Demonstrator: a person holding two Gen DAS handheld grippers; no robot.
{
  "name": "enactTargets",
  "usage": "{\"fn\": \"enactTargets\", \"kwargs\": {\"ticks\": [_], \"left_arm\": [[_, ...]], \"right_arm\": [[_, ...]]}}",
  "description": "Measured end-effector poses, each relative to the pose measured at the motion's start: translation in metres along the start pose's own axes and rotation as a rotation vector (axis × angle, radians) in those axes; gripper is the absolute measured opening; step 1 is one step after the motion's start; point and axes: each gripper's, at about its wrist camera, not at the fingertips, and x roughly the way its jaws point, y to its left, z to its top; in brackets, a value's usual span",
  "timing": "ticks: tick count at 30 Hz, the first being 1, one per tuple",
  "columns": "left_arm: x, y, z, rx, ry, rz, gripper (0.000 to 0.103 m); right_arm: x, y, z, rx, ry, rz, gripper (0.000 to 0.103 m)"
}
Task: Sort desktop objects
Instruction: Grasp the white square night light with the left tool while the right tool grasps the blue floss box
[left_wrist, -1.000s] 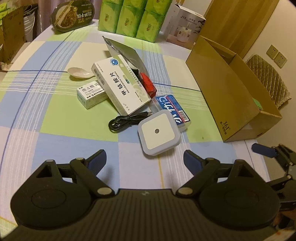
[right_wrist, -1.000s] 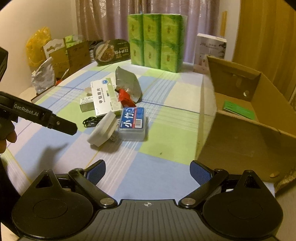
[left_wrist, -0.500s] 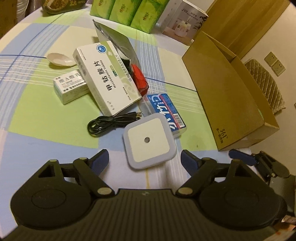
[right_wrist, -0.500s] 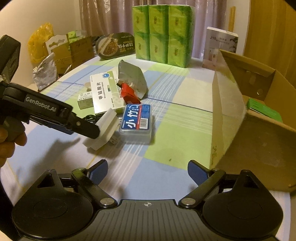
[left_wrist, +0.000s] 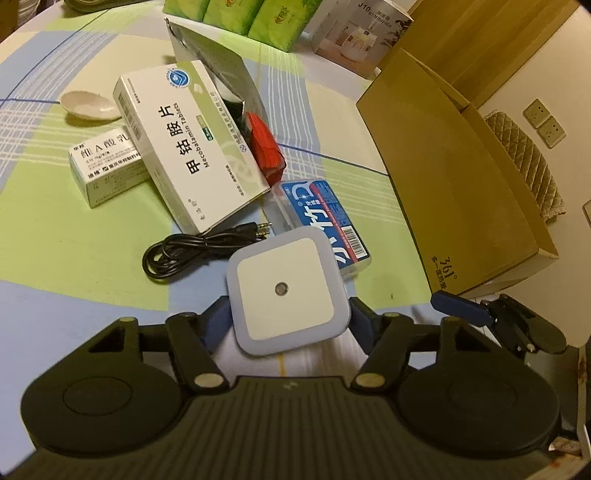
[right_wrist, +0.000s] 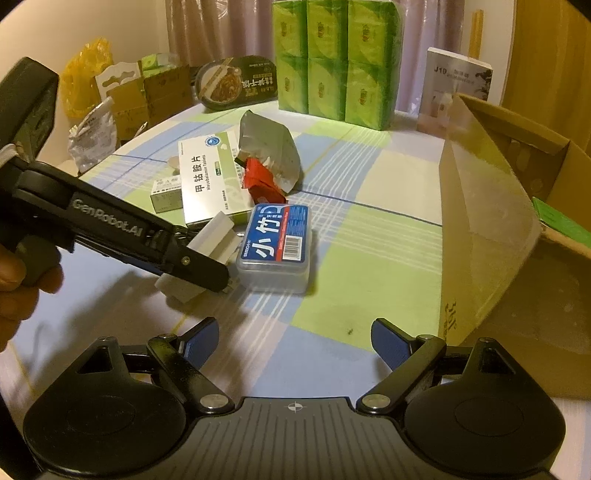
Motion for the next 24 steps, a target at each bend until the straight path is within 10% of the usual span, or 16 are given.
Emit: {"fn": "enactTargets", "kwargs": {"ticks": [11,24], "left_arm": [[-0.029,0.007,-0.005,0.128,-0.052,0.183,0.062],[-0.030,0.018,-0.008,0.105,-0.050,0.159,0.062]], "right_arm": [[0.031,0.007,0.026,0.001,-0.019,0.027,0.084],[0.072,0.008,0.045,0.017,0.037,0.016,0.055]]}}
